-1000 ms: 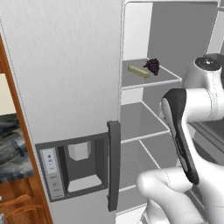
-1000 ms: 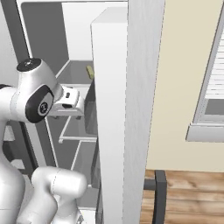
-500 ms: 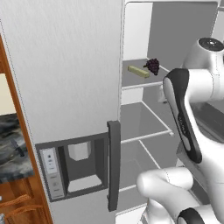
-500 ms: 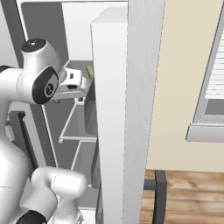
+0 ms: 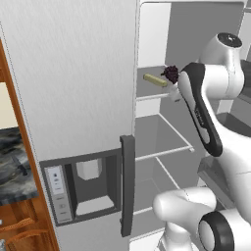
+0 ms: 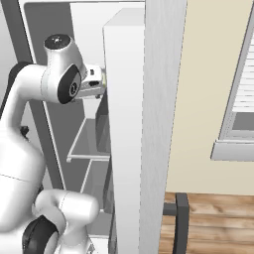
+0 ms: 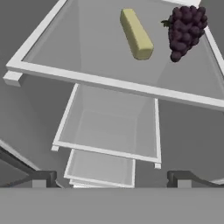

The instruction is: Retrieve the butter from the fridge and place it on a plate on the dining table. Then retrieve the butter knife by the fridge and place it near the plate.

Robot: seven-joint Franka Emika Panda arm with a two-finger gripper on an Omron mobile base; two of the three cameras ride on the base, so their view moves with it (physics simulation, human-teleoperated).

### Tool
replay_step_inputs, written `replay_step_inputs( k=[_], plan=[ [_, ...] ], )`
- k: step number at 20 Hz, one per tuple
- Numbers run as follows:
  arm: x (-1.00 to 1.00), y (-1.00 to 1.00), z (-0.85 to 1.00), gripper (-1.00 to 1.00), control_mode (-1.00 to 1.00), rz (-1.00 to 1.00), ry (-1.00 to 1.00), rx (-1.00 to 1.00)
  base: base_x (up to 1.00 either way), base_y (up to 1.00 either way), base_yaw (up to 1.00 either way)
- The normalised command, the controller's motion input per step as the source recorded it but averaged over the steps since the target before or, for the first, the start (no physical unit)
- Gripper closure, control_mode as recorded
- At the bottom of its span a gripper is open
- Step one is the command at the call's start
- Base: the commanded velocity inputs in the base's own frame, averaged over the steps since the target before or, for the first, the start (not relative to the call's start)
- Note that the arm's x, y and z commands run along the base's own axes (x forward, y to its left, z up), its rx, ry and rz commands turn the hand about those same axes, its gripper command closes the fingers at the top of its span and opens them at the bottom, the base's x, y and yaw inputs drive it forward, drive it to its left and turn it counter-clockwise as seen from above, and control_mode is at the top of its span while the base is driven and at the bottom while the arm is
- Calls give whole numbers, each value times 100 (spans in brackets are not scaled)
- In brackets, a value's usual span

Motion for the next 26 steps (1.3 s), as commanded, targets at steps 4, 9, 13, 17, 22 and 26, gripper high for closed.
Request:
replay_step_inputs(
  k=[4,9,13,17,22,26],
  plan=[
    [58,1,31,-100,-100,5,0,0,0,0,0],
    [61,0,29,-100,-100,3,-1,0,0,0,0],
    [87,0,0,-100,-100,5,-2,0,0,0,0],
    [81,0,-4,-100,-100,3,-2,0,0,0,0],
    [68,2,0,-100,-100,1,0,0,0,0,0],
    [57,2,-1,-100,-100,4,2,0,0,0,0]
  ],
)
